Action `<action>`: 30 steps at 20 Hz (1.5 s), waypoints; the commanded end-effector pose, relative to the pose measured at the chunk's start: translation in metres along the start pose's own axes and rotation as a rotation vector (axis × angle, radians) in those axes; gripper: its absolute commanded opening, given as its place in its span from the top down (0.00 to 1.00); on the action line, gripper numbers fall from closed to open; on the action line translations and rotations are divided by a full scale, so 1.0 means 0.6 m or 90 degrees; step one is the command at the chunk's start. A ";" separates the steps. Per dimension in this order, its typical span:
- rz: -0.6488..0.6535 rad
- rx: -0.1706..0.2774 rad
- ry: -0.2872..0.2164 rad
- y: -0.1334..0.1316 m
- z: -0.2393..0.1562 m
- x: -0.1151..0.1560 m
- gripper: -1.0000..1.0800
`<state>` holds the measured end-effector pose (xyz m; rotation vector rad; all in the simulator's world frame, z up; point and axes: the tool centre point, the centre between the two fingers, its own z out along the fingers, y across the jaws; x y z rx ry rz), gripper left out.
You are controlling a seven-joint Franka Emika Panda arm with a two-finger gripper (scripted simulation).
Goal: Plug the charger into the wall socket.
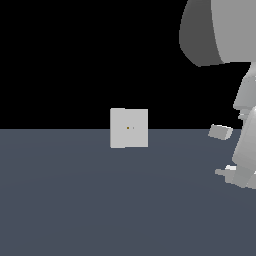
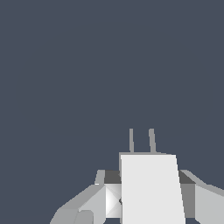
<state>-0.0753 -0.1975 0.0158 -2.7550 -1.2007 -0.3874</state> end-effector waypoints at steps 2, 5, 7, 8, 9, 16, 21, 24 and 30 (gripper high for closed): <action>0.019 -0.006 0.000 -0.013 -0.005 0.014 1.00; 0.042 -0.012 0.000 -0.027 -0.010 0.030 1.00; 0.060 -0.018 0.000 -0.038 -0.014 0.043 1.00; 0.070 -0.021 0.001 -0.044 -0.016 0.051 1.00; 0.080 -0.023 0.001 -0.050 -0.018 0.058 1.00; 0.155 -0.045 0.002 -0.089 -0.034 0.119 1.00; 0.202 -0.058 0.003 -0.109 -0.043 0.160 1.00; 0.227 -0.066 0.003 -0.119 -0.047 0.183 1.00; 0.273 -0.079 0.003 -0.134 -0.056 0.227 1.00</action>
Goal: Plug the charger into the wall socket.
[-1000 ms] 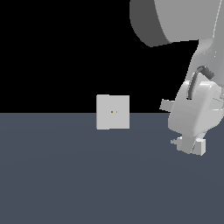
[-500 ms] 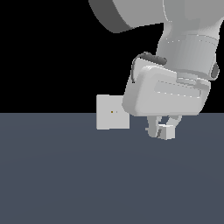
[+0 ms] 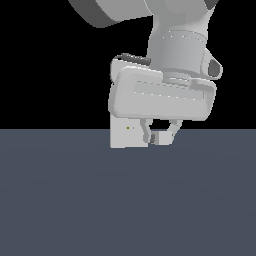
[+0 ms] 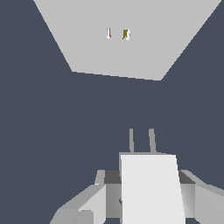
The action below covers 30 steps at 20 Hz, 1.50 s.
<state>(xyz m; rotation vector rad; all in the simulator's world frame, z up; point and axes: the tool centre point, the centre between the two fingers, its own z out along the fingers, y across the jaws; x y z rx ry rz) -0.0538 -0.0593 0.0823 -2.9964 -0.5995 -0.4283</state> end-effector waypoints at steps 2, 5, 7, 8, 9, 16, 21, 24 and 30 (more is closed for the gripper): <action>0.025 -0.007 0.000 -0.015 -0.006 0.018 1.00; 0.041 -0.012 0.000 -0.024 -0.009 0.031 1.00; 0.050 -0.015 -0.001 -0.029 -0.011 0.038 1.00; 0.053 -0.016 -0.001 -0.031 -0.011 0.041 1.00; 0.057 -0.017 -0.001 -0.032 -0.012 0.044 1.00; 0.070 -0.021 -0.002 -0.039 -0.014 0.055 1.00; 0.071 -0.021 -0.002 -0.040 -0.014 0.056 1.00; 0.071 -0.021 -0.002 -0.040 -0.014 0.057 1.00; 0.071 -0.022 -0.003 -0.037 -0.008 0.078 1.00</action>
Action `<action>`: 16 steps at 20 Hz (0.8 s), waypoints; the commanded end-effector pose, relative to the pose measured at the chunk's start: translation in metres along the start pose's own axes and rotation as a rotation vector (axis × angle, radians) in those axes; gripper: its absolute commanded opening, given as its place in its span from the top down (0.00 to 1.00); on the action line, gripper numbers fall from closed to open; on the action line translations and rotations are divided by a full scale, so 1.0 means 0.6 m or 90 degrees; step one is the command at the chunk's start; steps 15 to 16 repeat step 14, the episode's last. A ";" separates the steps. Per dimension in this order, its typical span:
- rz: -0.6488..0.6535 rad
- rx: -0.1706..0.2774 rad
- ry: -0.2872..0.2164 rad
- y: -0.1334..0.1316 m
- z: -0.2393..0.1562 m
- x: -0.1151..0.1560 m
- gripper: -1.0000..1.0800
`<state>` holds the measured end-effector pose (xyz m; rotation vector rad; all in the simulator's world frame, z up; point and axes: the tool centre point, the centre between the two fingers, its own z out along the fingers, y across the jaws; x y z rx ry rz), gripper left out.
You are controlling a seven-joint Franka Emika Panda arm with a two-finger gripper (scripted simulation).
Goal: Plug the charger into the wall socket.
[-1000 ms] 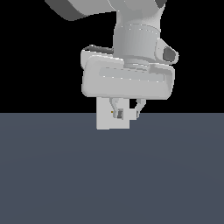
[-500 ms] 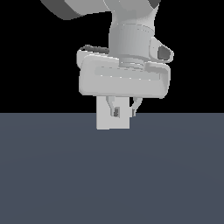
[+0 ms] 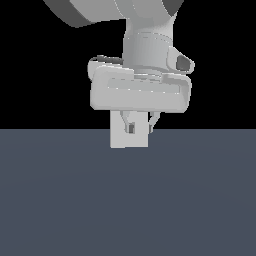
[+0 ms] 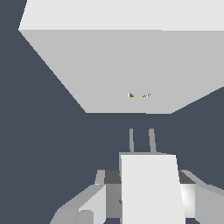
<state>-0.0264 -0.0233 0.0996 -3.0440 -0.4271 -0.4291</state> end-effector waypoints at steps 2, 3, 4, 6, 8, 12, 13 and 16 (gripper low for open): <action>0.000 0.000 0.000 0.000 0.005 0.020 1.00; 0.000 0.000 0.000 -0.001 0.007 0.027 1.00; 0.000 -0.001 0.000 0.000 0.009 0.034 1.00; 0.001 -0.001 0.000 -0.001 0.013 0.046 1.00; 0.001 -0.001 0.000 0.000 0.015 0.055 1.00; 0.001 0.000 0.000 0.000 0.018 0.065 1.00; 0.001 0.000 0.000 0.000 0.018 0.066 1.00; 0.002 0.000 0.000 0.000 0.018 0.066 1.00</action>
